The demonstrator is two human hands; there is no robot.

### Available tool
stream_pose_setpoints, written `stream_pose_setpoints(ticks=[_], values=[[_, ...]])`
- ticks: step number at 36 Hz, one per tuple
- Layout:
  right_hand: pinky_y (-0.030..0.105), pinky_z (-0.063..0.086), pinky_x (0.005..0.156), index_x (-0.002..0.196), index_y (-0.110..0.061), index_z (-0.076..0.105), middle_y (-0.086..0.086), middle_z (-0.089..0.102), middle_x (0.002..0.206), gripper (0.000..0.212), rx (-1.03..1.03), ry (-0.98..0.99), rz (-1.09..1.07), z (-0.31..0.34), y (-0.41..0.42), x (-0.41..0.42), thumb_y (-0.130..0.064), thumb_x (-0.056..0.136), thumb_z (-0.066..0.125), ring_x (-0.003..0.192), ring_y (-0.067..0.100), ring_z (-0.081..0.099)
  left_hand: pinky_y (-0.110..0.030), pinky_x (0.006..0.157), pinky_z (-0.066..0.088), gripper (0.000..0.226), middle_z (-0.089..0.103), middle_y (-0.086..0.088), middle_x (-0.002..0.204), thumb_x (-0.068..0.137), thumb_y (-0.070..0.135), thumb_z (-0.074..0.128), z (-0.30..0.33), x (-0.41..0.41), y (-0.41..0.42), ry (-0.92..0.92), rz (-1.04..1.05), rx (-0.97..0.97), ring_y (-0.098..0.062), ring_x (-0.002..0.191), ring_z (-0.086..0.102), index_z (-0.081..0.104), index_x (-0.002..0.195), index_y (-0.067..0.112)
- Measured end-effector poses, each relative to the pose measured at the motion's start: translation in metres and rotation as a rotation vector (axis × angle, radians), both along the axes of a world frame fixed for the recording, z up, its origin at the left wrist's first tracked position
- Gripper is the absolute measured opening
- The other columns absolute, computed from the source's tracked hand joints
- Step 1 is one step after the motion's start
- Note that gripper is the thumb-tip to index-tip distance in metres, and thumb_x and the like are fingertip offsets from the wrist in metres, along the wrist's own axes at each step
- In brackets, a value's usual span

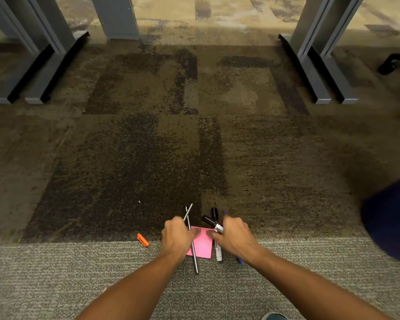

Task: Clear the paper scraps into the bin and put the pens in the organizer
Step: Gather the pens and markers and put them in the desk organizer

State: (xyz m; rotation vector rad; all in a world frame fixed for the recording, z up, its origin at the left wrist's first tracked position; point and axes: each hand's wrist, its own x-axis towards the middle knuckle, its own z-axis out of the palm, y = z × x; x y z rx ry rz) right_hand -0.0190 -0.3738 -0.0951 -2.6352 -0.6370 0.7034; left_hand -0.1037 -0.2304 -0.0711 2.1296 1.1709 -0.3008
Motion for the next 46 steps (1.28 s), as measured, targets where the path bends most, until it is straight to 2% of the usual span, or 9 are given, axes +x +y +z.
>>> stream_pose_setpoints(ticks=[9,13,16,18,20,23,29,34,46], values=[[0.032,0.05,0.065,0.1,-0.013,0.062,0.01,0.068,0.091,0.03,-0.02,0.017,0.0,-0.002,0.002,-0.001,-0.04,0.086,0.061,0.088,0.033,0.068,-0.035,0.078,0.052,0.022,0.068,-0.012,0.099,0.082,0.028,0.07,-0.011,0.002,0.002,0.023,-0.036,0.032,-0.032,0.096,0.066,0.068,0.094,0.009],[0.027,0.038,0.052,0.07,-0.013,0.053,-0.003,0.054,0.063,0.031,-0.029,0.134,-0.046,0.005,0.004,0.011,-0.043,0.077,0.051,0.061,0.02,0.058,-0.035,0.077,0.05,0.032,0.068,-0.018,0.105,0.084,0.033,0.058,-0.004,0.009,0.005,0.032,0.014,-0.021,-0.038,0.098,0.064,0.067,0.101,0.007],[0.024,0.038,0.045,0.065,-0.017,0.056,-0.001,0.064,0.055,0.036,0.116,0.282,-0.173,0.018,0.0,0.023,-0.048,0.081,0.046,0.05,0.009,0.06,-0.034,0.076,0.045,0.038,0.067,-0.021,0.109,0.088,0.036,0.047,0.01,0.024,0.015,-0.029,0.009,-0.067,-0.039,0.101,0.062,0.065,0.108,0.008],[0.029,0.051,0.056,0.068,-0.018,0.058,0.002,0.069,0.057,0.029,0.289,0.454,-0.267,0.03,-0.002,0.03,-0.034,0.088,0.046,0.056,0.014,0.069,-0.035,0.077,0.046,0.033,0.067,-0.022,0.108,0.093,0.029,0.043,0.023,0.039,0.026,-0.097,-0.01,-0.13,-0.038,0.101,0.062,0.063,0.11,0.008],[0.038,0.053,0.064,0.074,-0.011,0.056,0.006,0.062,0.058,0.022,0.461,0.601,-0.356,0.047,-0.003,0.039,-0.011,0.092,0.044,0.054,0.021,0.066,-0.032,0.066,0.048,0.025,0.066,-0.017,0.089,0.096,0.018,0.042,0.039,0.053,0.033,-0.2,0.011,-0.263,-0.031,0.08,0.065,0.059,0.111,0.008],[0.035,0.052,0.053,0.104,-0.006,0.051,0.007,0.055,0.067,0.013,0.645,0.806,-0.467,0.077,-0.001,0.051,0.002,0.098,0.042,0.05,0.017,0.051,-0.025,0.046,0.045,0.017,0.05,-0.006,0.071,0.101,0.009,0.035,0.067,0.069,0.036,-0.363,0.132,-0.538,-0.015,0.053,0.05,0.05,0.108,0.01],[0.02,0.031,0.042,0.104,-0.011,0.049,-0.002,0.045,0.063,0.004,0.79,0.922,-0.306,0.132,0.01,0.078,-0.013,0.105,0.045,0.049,0.009,0.034,-0.02,0.044,0.027,0.021,0.045,0.001,0.067,0.103,0.013,0.033,0.112,0.098,0.042,-0.521,0.096,-0.641,-0.007,0.049,0.036,0.054,0.098,0.015],[0.017,0.029,0.04,0.106,-0.013,0.046,-0.004,0.041,0.061,0.006,0.843,0.913,-0.23,0.187,0.022,0.095,-0.017,0.105,0.043,0.047,0.006,0.031,-0.018,0.041,0.027,0.022,0.044,0.005,0.062,0.102,0.013,0.036,0.166,0.121,0.044,-0.634,0.109,-0.659,-0.003,0.045,0.035,0.057,0.096,0.018],[0.017,0.026,0.037,0.099,-0.021,0.056,-0.006,0.037,0.058,0.036,1.095,0.794,-0.348,0.437,0.028,0.089,-0.054,0.086,0.064,0.041,0.006,0.029,-0.015,0.036,0.018,0.025,0.036,0.006,0.056,0.104,0.013,0.034,0.424,0.121,0.033,-0.901,0.155,-0.777,-0.004,0.041,0.023,0.057,0.092,0.016]])
